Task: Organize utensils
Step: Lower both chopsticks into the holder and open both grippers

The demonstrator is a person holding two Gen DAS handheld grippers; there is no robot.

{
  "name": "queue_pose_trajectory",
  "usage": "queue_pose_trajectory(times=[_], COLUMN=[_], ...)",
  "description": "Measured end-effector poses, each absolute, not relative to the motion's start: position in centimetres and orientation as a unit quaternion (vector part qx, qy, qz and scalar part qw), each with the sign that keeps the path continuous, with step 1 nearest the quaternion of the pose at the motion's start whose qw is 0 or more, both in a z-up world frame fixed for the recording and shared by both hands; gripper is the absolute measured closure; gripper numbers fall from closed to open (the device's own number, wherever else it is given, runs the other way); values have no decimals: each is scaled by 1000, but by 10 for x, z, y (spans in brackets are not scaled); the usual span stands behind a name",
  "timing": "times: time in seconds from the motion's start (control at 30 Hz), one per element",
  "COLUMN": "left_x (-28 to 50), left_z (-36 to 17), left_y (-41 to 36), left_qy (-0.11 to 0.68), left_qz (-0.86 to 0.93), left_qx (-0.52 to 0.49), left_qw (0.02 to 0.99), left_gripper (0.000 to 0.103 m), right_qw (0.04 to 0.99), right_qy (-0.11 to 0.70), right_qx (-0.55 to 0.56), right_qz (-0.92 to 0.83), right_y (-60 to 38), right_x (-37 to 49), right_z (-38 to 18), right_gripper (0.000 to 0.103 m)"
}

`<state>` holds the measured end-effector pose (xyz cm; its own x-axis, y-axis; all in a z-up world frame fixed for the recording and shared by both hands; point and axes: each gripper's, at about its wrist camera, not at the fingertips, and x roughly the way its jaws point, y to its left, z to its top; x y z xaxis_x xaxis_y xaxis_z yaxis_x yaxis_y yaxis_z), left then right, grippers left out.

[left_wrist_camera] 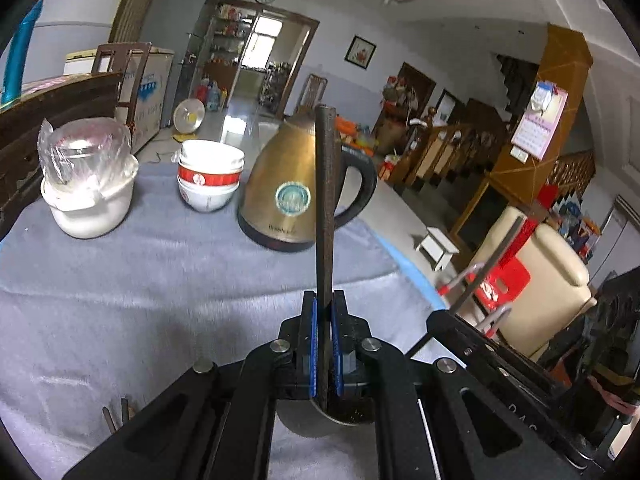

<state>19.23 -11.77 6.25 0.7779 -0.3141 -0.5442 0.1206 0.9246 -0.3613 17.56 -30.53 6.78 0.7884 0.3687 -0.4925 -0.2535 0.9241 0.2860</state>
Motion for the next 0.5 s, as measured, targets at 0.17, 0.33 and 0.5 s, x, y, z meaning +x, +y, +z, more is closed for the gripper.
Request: queue_pose_trajectory(times=[0.17,0.33,0.5], left_x=[193,180,148], left_z=[57,67,89], left_y=[-119,-112,-87], left_qy=[333,331,306], left_qz=[-113,-106,-90], left_qx=[-150,-155,-159], left_qw=[924,925,934], left_gripper=[95,54,39], right_qw=[934,932,939], right_qy=[300,317,307], right_qx=[97,85,82], right_qz=[167,153,134], right_y=[-302,-299,-305], right_x=[179,181,167], right_z=[61,64,79], right_gripper=[96,93,87])
